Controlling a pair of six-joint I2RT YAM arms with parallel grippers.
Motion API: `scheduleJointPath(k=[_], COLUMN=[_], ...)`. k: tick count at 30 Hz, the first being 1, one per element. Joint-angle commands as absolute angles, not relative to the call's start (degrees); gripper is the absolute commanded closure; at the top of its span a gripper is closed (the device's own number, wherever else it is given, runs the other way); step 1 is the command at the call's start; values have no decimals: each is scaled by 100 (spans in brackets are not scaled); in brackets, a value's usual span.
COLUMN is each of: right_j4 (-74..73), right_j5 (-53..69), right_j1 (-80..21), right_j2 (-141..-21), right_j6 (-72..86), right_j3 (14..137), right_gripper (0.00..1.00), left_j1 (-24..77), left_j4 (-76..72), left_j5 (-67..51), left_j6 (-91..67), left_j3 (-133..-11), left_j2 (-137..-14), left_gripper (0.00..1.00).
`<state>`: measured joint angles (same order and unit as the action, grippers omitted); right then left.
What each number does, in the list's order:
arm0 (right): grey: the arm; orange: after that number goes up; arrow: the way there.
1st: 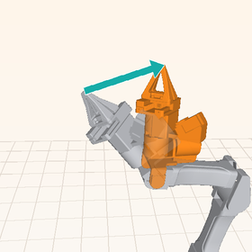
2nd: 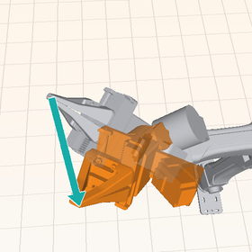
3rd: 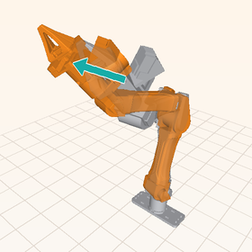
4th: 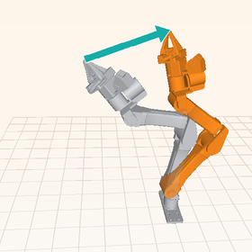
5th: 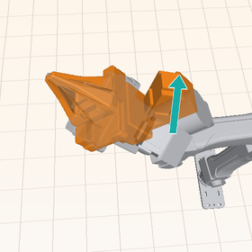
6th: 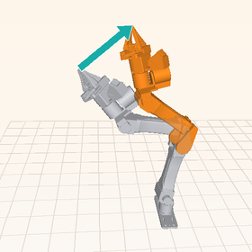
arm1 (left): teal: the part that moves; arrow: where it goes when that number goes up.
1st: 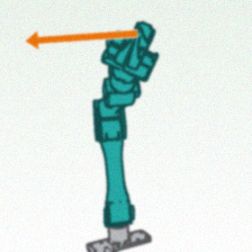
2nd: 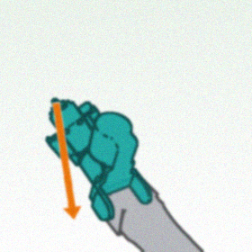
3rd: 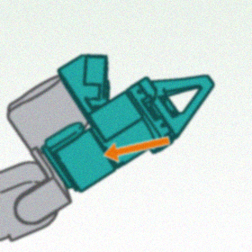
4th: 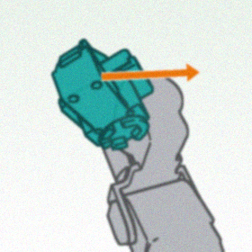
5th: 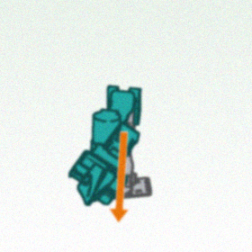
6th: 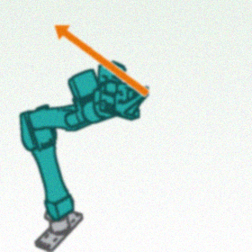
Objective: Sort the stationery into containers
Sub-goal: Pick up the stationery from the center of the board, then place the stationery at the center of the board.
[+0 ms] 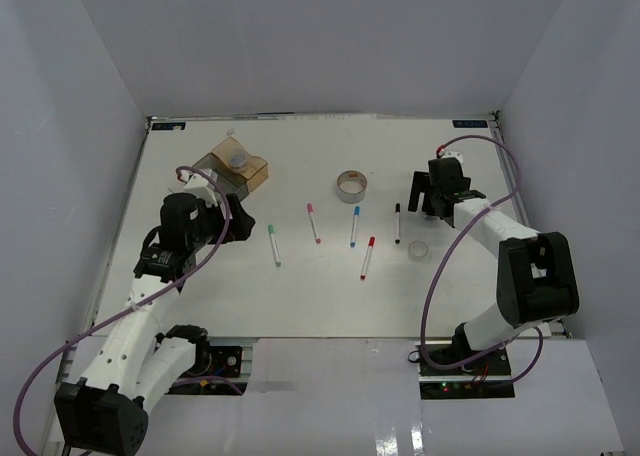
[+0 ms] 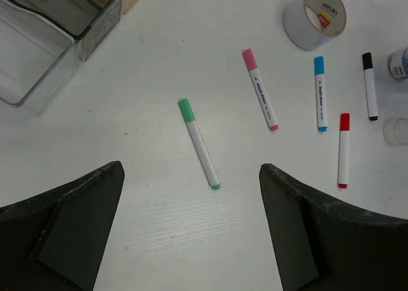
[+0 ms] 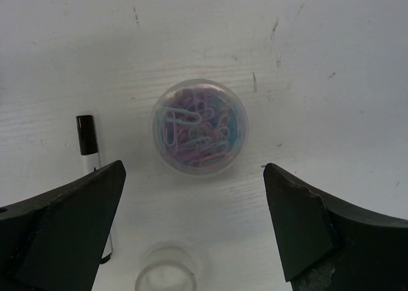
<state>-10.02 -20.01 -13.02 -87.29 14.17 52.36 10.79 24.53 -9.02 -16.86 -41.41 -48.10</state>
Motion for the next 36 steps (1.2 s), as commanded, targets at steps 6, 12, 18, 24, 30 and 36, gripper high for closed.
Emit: scheduleJointPath(k=[6, 12, 18, 24, 30, 36], right_j4=[-193, -70, 88, 53, -325, -413], right_j5=[-1776, -1600, -1110, -975, -993, -1046], right_j1=[-1178, -1090, -1107, -1905, -3470, -4552], right_j2=[-9219, -9387, -9080, -8359, -8498, -9456], right_j6=[932, 818, 317, -165, -343, -176], right_j3=[5572, 5642, 5555, 5458, 6045, 6793], right_gripper=[3, 23, 50, 55, 53, 53], left_j1=[1151, 1160, 1160, 1160, 1160, 1160], left_j4=[1934, 1767, 1740, 1740, 1740, 1740], left_j5=[-879, -704, -703, -782, -782, -695], left_j6=[-1714, -1696, -1687, -1696, -1714, -1714], left_j3=[-3490, -3393, -3375, -3419, -3419, -3410], left_j2=[-4755, -4737, -4790, -4913, -4887, -4869], left_gripper=[2, 2, 2, 2, 2, 2])
